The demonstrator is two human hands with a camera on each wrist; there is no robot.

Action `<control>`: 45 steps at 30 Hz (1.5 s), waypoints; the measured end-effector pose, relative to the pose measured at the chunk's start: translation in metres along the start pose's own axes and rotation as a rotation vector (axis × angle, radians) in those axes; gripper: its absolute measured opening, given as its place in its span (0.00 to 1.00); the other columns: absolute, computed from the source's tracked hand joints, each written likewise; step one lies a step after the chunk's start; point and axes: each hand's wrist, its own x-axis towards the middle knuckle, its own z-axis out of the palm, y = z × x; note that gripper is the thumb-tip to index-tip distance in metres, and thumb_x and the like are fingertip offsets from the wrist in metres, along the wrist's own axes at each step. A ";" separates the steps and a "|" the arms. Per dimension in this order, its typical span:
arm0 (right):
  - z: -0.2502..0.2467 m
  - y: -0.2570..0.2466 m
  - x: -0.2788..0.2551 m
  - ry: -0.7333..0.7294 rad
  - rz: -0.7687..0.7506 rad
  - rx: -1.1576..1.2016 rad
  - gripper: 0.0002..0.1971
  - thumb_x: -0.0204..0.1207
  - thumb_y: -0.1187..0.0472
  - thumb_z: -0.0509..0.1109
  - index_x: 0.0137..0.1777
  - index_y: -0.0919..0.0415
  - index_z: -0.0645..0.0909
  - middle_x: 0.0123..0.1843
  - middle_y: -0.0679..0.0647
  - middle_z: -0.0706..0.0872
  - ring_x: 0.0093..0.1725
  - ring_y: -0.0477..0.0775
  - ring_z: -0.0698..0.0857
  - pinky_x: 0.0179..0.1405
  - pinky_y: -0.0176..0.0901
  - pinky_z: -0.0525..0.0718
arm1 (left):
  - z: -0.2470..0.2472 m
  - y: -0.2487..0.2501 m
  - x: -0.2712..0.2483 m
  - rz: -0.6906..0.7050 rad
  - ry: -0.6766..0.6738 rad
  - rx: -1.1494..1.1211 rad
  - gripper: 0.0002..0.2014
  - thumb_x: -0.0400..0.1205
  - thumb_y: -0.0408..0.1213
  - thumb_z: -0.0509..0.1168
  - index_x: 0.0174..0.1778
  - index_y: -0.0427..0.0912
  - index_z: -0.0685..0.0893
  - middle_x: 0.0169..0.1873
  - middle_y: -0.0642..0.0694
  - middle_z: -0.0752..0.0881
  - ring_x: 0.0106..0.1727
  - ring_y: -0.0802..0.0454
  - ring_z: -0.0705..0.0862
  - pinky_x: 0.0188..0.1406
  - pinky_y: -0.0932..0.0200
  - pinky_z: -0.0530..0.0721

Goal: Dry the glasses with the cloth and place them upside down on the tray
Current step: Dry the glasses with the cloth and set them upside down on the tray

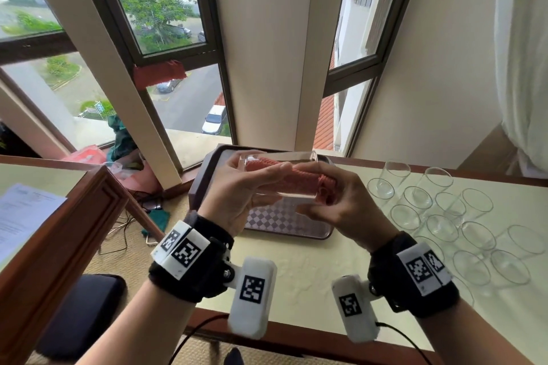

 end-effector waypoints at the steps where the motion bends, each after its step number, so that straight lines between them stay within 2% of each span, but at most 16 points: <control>1: 0.002 0.000 0.000 0.002 0.018 0.027 0.27 0.65 0.79 0.78 0.63 0.59 0.83 0.57 0.50 0.90 0.59 0.55 0.89 0.58 0.45 0.88 | 0.002 0.000 -0.001 0.030 0.015 0.006 0.43 0.57 0.32 0.86 0.68 0.32 0.78 0.54 0.37 0.87 0.46 0.43 0.92 0.34 0.54 0.92; 5: 0.009 0.002 0.000 0.075 0.073 0.222 0.24 0.65 0.84 0.76 0.59 0.63 0.83 0.52 0.50 0.91 0.50 0.49 0.90 0.41 0.37 0.88 | 0.006 0.001 -0.007 0.163 0.007 0.094 0.37 0.57 0.31 0.83 0.64 0.36 0.80 0.47 0.42 0.88 0.44 0.46 0.91 0.33 0.56 0.90; 8: 0.011 0.006 0.001 0.145 0.053 0.268 0.21 0.64 0.79 0.78 0.51 0.54 0.90 0.50 0.56 0.91 0.43 0.52 0.88 0.31 0.37 0.86 | 0.003 -0.003 -0.007 0.238 -0.070 0.170 0.38 0.54 0.36 0.88 0.59 0.42 0.80 0.41 0.47 0.90 0.45 0.48 0.91 0.38 0.55 0.90; 11: 0.010 0.005 0.002 0.185 0.009 0.226 0.24 0.63 0.83 0.76 0.46 0.51 0.93 0.46 0.54 0.92 0.41 0.51 0.89 0.31 0.38 0.87 | -0.003 -0.005 -0.005 0.171 -0.141 0.173 0.44 0.49 0.53 0.89 0.60 0.50 0.80 0.44 0.50 0.92 0.48 0.48 0.92 0.40 0.57 0.89; 13: 0.007 0.005 0.002 0.225 -0.028 0.190 0.28 0.63 0.90 0.71 0.45 0.56 0.93 0.45 0.53 0.93 0.44 0.51 0.91 0.34 0.39 0.88 | -0.007 -0.001 -0.004 0.063 -0.174 0.147 0.45 0.52 0.55 0.87 0.65 0.53 0.78 0.50 0.46 0.91 0.48 0.46 0.92 0.39 0.57 0.90; 15: 0.004 0.004 0.003 0.237 -0.051 0.158 0.27 0.62 0.94 0.67 0.48 0.65 0.90 0.47 0.56 0.93 0.50 0.54 0.91 0.38 0.42 0.90 | -0.011 0.003 -0.003 -0.051 -0.205 0.168 0.45 0.60 0.51 0.86 0.72 0.48 0.76 0.57 0.39 0.88 0.44 0.45 0.93 0.37 0.58 0.90; 17: 0.004 0.003 0.003 0.210 -0.049 0.102 0.22 0.62 0.94 0.67 0.47 0.72 0.89 0.46 0.55 0.93 0.51 0.54 0.91 0.40 0.42 0.91 | -0.015 0.004 -0.001 -0.094 -0.248 0.210 0.48 0.55 0.53 0.88 0.69 0.40 0.79 0.51 0.38 0.91 0.41 0.43 0.92 0.32 0.60 0.89; 19: 0.006 0.002 0.002 0.171 -0.027 0.045 0.21 0.62 0.90 0.72 0.48 0.68 0.89 0.46 0.56 0.93 0.49 0.53 0.91 0.40 0.41 0.90 | -0.019 0.004 0.002 -0.067 -0.257 0.246 0.44 0.50 0.52 0.89 0.60 0.36 0.85 0.45 0.38 0.92 0.38 0.43 0.91 0.30 0.60 0.89; 21: 0.006 0.002 0.003 0.124 0.027 0.064 0.22 0.61 0.87 0.70 0.48 0.65 0.90 0.46 0.60 0.92 0.47 0.57 0.91 0.37 0.43 0.91 | -0.023 0.003 0.002 0.007 -0.244 0.278 0.34 0.55 0.47 0.85 0.55 0.36 0.88 0.44 0.38 0.92 0.38 0.43 0.92 0.32 0.59 0.90; 24: 0.005 0.006 0.004 0.095 0.122 0.160 0.27 0.61 0.92 0.64 0.45 0.63 0.90 0.45 0.56 0.92 0.44 0.55 0.90 0.30 0.41 0.89 | -0.025 0.000 0.001 0.141 -0.226 0.371 0.35 0.56 0.47 0.87 0.57 0.36 0.88 0.48 0.38 0.92 0.45 0.43 0.93 0.37 0.59 0.90; 28: 0.007 0.011 0.001 0.078 0.175 0.258 0.22 0.55 0.84 0.68 0.46 0.65 0.90 0.47 0.61 0.89 0.40 0.54 0.88 0.26 0.39 0.85 | -0.022 -0.005 -0.008 0.294 -0.243 0.523 0.33 0.61 0.39 0.80 0.63 0.37 0.84 0.53 0.42 0.90 0.49 0.50 0.93 0.43 0.62 0.90; 31: 0.006 0.012 -0.001 0.061 0.171 0.291 0.23 0.58 0.84 0.70 0.52 0.65 0.83 0.51 0.61 0.88 0.44 0.55 0.87 0.30 0.40 0.86 | -0.025 -0.007 -0.008 0.323 -0.237 0.512 0.33 0.60 0.47 0.83 0.61 0.41 0.86 0.50 0.43 0.91 0.49 0.48 0.93 0.44 0.59 0.91; 34: 0.007 0.005 -0.002 0.095 0.025 0.086 0.22 0.63 0.76 0.79 0.54 0.61 0.80 0.50 0.54 0.88 0.48 0.54 0.88 0.44 0.43 0.89 | -0.030 -0.001 -0.004 0.173 -0.210 0.327 0.40 0.51 0.59 0.87 0.54 0.40 0.89 0.46 0.40 0.93 0.41 0.42 0.93 0.36 0.56 0.92; 37: 0.006 -0.002 -0.001 0.079 -0.061 0.002 0.22 0.63 0.74 0.82 0.55 0.59 0.84 0.51 0.52 0.90 0.51 0.54 0.89 0.52 0.44 0.89 | -0.030 0.003 -0.002 0.167 -0.241 0.277 0.41 0.50 0.58 0.88 0.53 0.36 0.90 0.45 0.38 0.92 0.39 0.42 0.92 0.32 0.58 0.90; 42: 0.007 -0.004 -0.004 0.032 0.118 0.119 0.22 0.64 0.79 0.79 0.57 0.64 0.84 0.49 0.55 0.91 0.40 0.54 0.89 0.30 0.40 0.88 | -0.026 -0.001 -0.007 0.296 -0.245 0.405 0.42 0.53 0.60 0.86 0.58 0.38 0.89 0.48 0.41 0.93 0.47 0.43 0.93 0.41 0.57 0.91; 45: 0.012 -0.001 -0.005 0.042 0.158 0.196 0.23 0.61 0.79 0.80 0.57 0.66 0.85 0.49 0.62 0.91 0.36 0.52 0.88 0.26 0.36 0.85 | -0.027 -0.006 -0.012 0.408 -0.249 0.547 0.42 0.58 0.57 0.85 0.64 0.38 0.86 0.53 0.41 0.92 0.51 0.47 0.93 0.49 0.51 0.92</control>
